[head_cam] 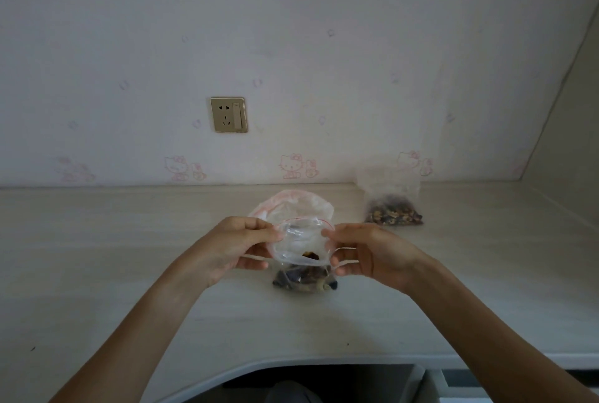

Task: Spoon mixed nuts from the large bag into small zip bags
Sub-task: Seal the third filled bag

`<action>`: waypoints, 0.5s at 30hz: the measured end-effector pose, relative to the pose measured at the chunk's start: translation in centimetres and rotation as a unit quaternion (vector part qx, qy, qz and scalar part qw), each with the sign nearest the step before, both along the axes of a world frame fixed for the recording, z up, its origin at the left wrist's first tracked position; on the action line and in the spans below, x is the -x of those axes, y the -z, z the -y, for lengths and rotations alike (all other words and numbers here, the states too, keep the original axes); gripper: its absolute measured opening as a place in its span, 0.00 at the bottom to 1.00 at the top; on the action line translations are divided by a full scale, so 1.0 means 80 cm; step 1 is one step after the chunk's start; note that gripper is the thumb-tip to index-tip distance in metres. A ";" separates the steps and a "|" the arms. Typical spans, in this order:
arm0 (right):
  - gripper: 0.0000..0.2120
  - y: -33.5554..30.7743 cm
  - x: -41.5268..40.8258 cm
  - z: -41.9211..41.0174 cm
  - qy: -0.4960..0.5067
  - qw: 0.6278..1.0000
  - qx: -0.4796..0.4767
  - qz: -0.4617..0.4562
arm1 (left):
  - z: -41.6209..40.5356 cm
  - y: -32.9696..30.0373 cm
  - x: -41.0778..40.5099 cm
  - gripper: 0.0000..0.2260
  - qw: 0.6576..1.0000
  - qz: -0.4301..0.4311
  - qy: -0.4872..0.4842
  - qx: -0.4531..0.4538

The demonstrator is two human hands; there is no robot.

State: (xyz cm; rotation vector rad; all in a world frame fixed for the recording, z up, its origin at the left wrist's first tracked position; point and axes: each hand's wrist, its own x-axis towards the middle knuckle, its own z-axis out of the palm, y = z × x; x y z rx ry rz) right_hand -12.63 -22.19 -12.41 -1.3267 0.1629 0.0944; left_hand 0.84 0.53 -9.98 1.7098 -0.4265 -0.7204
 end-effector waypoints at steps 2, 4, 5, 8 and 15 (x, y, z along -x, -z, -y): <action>0.07 -0.004 0.000 0.001 0.045 0.998 0.046 0.018 | -0.001 -0.007 -0.003 0.05 0.995 0.086 -0.032 -0.025; 0.02 -0.010 -0.001 -0.004 0.118 0.982 0.141 0.040 | 0.000 -0.010 -0.001 0.06 0.979 0.187 -0.058 -0.060; 0.01 -0.012 -0.002 -0.009 0.149 0.965 0.208 0.056 | 0.002 -0.010 0.000 0.07 0.964 0.244 -0.064 -0.089; 0.06 -0.010 -0.008 -0.026 0.211 0.877 0.418 0.104 | 0.007 -0.007 0.009 0.09 0.913 0.359 -0.055 -0.186; 0.17 -0.006 -0.004 -0.018 0.139 0.986 0.097 -0.014 | 0.005 -0.010 0.012 0.12 1.000 -0.027 0.005 0.005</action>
